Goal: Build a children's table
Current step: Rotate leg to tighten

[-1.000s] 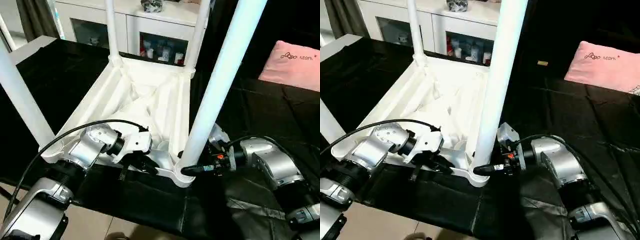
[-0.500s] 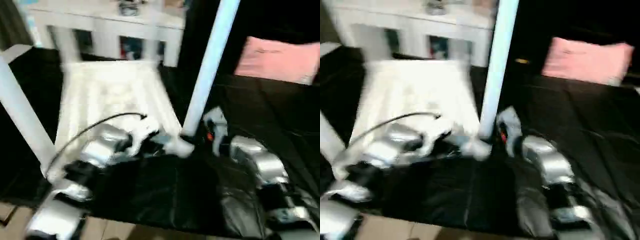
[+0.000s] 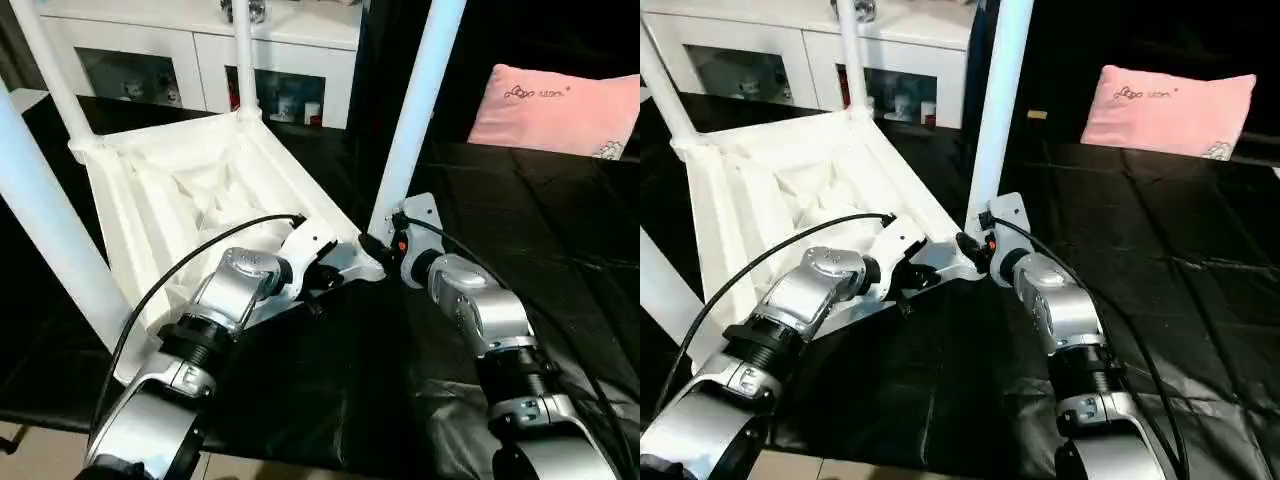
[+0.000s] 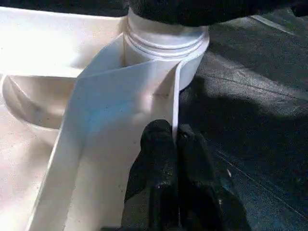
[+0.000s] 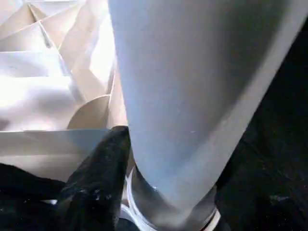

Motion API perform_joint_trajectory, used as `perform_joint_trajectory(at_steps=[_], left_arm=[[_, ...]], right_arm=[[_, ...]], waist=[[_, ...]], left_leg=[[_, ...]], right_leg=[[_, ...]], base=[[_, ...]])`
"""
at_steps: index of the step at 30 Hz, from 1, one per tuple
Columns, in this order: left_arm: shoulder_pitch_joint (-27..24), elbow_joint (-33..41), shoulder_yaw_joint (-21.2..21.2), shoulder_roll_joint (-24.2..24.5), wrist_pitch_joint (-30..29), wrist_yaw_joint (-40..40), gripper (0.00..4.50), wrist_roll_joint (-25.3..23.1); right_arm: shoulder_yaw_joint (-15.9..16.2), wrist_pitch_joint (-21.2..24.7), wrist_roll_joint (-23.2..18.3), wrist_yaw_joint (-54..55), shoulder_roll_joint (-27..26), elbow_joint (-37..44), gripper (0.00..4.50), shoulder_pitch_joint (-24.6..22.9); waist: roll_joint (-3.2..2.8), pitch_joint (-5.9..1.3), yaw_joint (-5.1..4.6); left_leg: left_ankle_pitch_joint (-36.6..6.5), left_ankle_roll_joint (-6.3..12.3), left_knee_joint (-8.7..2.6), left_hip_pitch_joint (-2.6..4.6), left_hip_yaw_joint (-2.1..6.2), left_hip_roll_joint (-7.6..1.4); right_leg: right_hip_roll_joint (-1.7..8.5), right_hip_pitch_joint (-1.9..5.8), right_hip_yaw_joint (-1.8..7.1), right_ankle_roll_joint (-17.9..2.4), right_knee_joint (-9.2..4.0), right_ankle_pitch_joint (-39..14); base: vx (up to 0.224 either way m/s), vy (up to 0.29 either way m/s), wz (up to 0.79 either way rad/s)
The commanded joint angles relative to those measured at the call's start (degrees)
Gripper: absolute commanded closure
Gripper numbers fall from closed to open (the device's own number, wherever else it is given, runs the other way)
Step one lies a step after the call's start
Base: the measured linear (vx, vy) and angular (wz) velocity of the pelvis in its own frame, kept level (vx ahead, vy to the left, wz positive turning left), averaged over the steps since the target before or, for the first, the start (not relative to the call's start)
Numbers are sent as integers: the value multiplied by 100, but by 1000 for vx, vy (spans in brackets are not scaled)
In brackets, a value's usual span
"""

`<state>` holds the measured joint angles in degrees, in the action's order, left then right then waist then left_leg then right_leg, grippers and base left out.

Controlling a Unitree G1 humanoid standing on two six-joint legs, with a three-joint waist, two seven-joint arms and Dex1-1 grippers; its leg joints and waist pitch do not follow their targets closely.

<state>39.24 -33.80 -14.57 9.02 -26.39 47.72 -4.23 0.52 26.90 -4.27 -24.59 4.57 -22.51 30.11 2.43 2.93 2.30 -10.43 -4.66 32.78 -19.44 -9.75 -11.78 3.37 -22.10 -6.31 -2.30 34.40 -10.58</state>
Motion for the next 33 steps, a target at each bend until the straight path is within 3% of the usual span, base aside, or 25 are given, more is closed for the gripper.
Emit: perform_joint_trajectory(at_steps=[1, 4, 5, 10, 14, 16, 17, 18, 20, 22, 27, 33], left_arm=[[86, 417, -15, -83, 394, 194, 450, 226], [-7, 506, -29, 72, 481, 450, 450, 294], [-32, 535, -28, 109, 477, 519, 450, 316], [-175, 564, -173, 479, 897, 1176, 450, 338], [-205, 487, -324, 700, 1489, 1737, 450, 336], [-218, 496, -440, 859, 1703, 2215, 450, 368], [-228, 535, -536, 983, 1782, 2586, 450, 401], [-228, 535, -536, 983, 1782, 2586, 450, 401], [-233, 564, -624, 1084, 1856, 2866, 450, 412], [-230, 577, -730, 1185, 1946, 3144, 450, 400], [-179, 493, -893, 1268, 2153, 3512, 450, 366], [-114, 420, -1002, 1317, 2346, 3781, 450, 329]], right_arm=[[634, 96, -265, -609, -309, 26, 149, -195], [609, 75, -307, -829, -144, 151, 138, -286], [607, 70, -328, -922, -90, 192, 113, -312], [759, 37, -457, -2038, 673, 575, 76, -525], [771, -85, -521, -2857, 1249, 660, 32, -574], [730, -201, -599, -3249, 1498, 652, 13, -567], [713, -298, -705, -3561, 1674, 649, 9, -548], [713, -299, -705, -3561, 1674, 649, 4, -548], [703, -381, -797, -3809, 1804, 658, 4, -523], [691, -474, -868, -4073, 1937, 628, 4, -471], [877, -535, -941, -4824, 2277, 532, 4, -391], [1017, -691, -995, -5307, 2312, 355, 4, -338]], waist=[[-21, -340, 57], [-22, -334, 41], [-31, -325, 42], [-24, -321, 73], [27, -339, 156], [10, -355, 185], [1, -372, 219], [11, -404, 249], [-15, -398, 313], [-33, -397, 339], [-9, -373, 433], [1, -362, 450]], left_leg=[[-915, 226, -326, -34, 53, -163], [-992, 215, -329, -32, 53, -163], [-1030, 214, -328, -16, 47, -165], [-1030, 246, -331, -21, 47, -177], [-909, 324, -312, -36, 35, -169], [-793, 369, -301, -36, 29, -187], [-709, 400, -285, -24, 17, -195], [-492, 429, -269, -60, 19, -198], [-419, 477, -263, -39, 8, -222], [-436, 459, -265, -46, 12, -227], [-699, 381, -259, -47, -7, -219], [-835, 281, -256, -58, 7, -210]], right_leg=[[527, 300, 374, -702, -505, -1659], [529, 300, 374, -701, -517, -1762], [530, 280, 379, -696, -535, -1831], [530, 280, 383, -647, -536, -1890], [537, 299, 388, -619, -515, -1816], [529, 288, 398, -675, -480, -1572], [533, 278, 404, -779, -455, -1304], [525, 304, 412, -892, -366, -835], [515, 273, 401, -1079, -314, -415], [517, 280, 395, -1119, -306, -380], [536, 287, 392, -1000, -367, -860], [528, 269, 378, -802, -418, -1419]], base=[[0, 0, 0], [0, 0, 0], [0, 0, 0], [0, 0, 0], [0, 0, 0], [0, 0, 0], [0, 0, 0], [0, 0, 0], [0, 0, 0], [0, 0, 0], [0, 0, 0], [0, 0, 0]])
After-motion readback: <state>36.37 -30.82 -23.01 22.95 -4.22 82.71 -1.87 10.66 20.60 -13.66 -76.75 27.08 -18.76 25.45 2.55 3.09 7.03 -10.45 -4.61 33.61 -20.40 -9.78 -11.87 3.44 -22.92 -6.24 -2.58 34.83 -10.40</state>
